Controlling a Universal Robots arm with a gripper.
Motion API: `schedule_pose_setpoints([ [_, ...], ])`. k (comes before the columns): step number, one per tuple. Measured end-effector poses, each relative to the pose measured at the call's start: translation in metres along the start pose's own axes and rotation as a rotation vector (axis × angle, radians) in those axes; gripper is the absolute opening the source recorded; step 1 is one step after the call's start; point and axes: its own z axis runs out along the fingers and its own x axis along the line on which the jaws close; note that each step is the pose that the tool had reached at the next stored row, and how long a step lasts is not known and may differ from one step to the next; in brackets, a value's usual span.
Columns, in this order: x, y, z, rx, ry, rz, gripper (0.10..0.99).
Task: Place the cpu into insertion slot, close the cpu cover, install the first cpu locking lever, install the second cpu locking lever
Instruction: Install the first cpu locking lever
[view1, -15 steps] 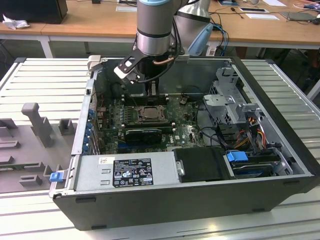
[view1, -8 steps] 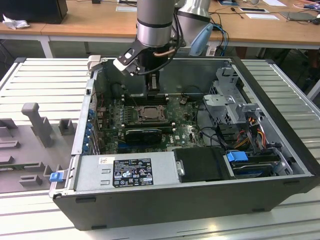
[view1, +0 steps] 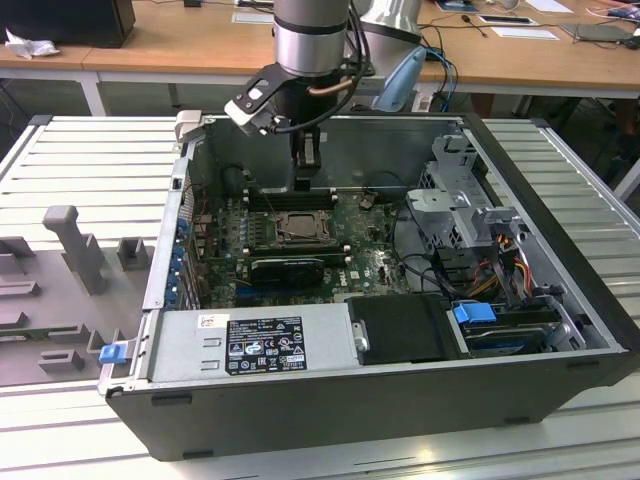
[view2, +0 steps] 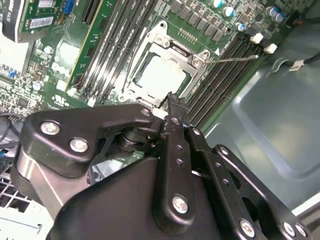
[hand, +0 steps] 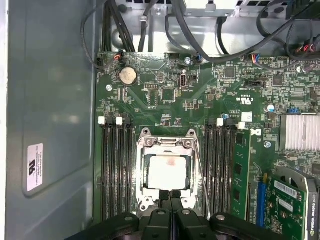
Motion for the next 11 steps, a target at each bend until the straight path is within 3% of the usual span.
schedule_pose_setpoints([
  [5,0.0,-0.0001,0.0001,0.002,-0.0001,-0.108,0.106],
  [11,0.0,-0.0003,0.0002,0.004,0.0,-0.178,0.106],
])
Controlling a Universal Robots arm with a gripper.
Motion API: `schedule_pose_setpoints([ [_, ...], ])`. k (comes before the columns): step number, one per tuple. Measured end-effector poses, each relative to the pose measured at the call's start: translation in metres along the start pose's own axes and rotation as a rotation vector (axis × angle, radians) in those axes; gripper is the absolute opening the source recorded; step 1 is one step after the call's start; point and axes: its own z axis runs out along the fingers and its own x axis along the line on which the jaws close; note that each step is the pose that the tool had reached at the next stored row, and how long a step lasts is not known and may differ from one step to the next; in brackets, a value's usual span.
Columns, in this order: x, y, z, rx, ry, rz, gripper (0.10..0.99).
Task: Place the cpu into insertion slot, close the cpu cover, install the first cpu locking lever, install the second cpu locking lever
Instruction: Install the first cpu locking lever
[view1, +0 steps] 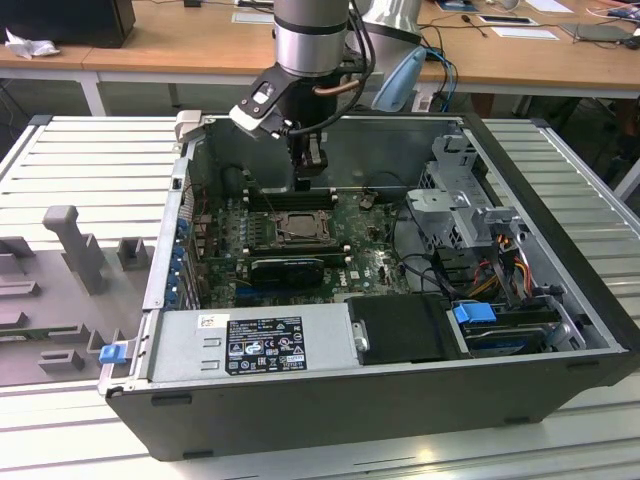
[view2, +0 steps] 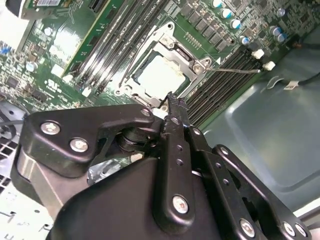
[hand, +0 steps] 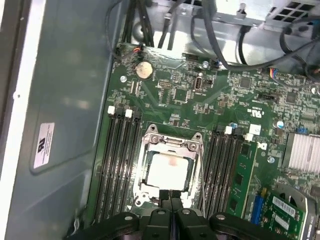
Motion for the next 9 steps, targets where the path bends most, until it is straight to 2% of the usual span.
schedule_pose_setpoints([
  [9,0.0,0.0,0.0,0.004,0.0003,-0.168,0.106],
])
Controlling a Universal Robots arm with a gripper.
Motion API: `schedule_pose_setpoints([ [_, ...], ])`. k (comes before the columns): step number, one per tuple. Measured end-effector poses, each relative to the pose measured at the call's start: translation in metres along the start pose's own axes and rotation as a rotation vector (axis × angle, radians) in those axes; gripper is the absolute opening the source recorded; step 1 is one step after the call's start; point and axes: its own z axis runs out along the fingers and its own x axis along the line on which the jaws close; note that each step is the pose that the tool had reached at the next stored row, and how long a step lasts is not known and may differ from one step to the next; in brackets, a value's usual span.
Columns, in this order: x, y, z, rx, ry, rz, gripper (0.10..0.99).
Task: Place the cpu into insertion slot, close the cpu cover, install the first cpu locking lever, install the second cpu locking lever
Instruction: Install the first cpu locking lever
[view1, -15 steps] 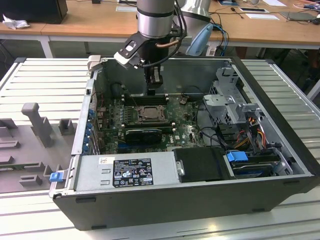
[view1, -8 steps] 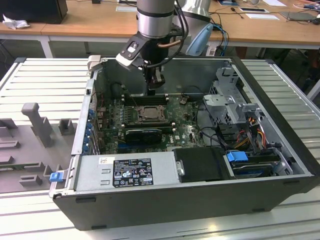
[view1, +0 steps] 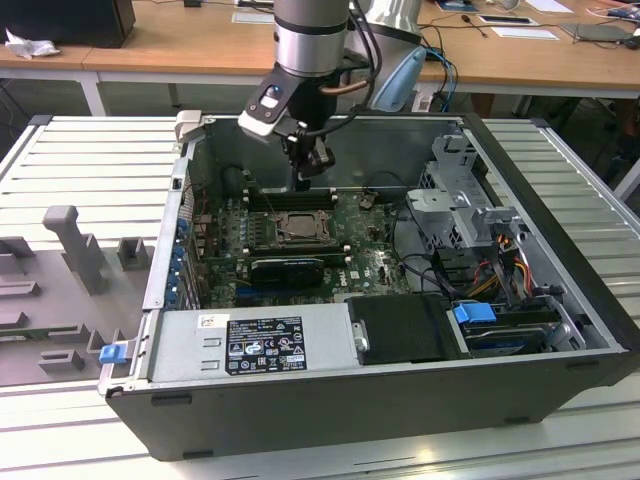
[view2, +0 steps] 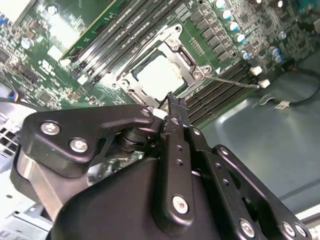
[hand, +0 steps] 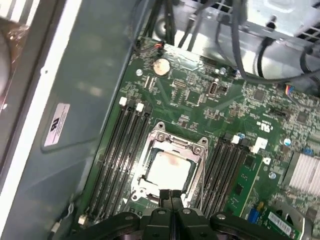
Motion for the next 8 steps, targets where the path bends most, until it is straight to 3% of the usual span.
schedule_pose_setpoints([
  [3,0.0,0.0,0.0,0.001,0.0001,-0.072,0.106],
  [8,0.0,0.0,0.0,0.003,0.0002,-0.146,0.106],
])
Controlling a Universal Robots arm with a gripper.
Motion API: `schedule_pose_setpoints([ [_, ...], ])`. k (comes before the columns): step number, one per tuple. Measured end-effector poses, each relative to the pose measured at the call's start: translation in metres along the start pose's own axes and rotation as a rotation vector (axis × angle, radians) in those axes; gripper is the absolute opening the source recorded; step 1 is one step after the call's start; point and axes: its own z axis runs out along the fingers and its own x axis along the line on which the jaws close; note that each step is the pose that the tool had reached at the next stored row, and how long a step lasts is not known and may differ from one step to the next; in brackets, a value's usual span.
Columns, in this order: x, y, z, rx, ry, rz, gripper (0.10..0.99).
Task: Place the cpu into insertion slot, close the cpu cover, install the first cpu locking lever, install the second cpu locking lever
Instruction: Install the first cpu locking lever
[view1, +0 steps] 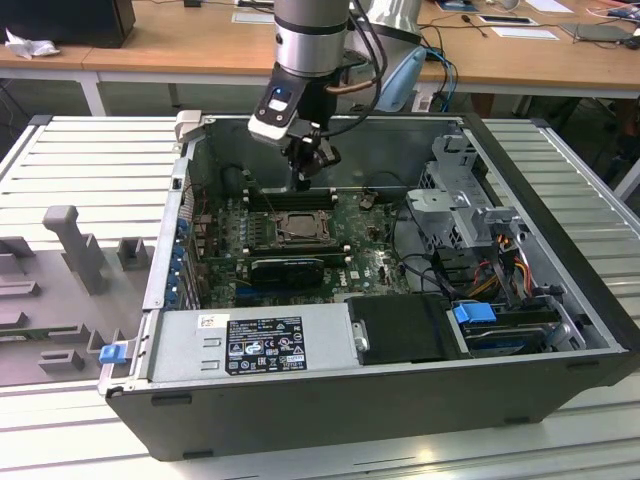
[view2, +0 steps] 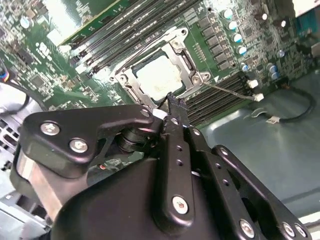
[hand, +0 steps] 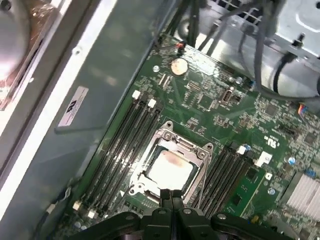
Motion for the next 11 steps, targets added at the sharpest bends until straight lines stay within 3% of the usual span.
schedule_pose_setpoints([
  [4,0.0,0.0,0.0001,-0.003,-0.0019,-0.053,0.106],
  [11,0.0,0.0,0.0004,-0.018,-0.0118,-0.211,0.106],
])
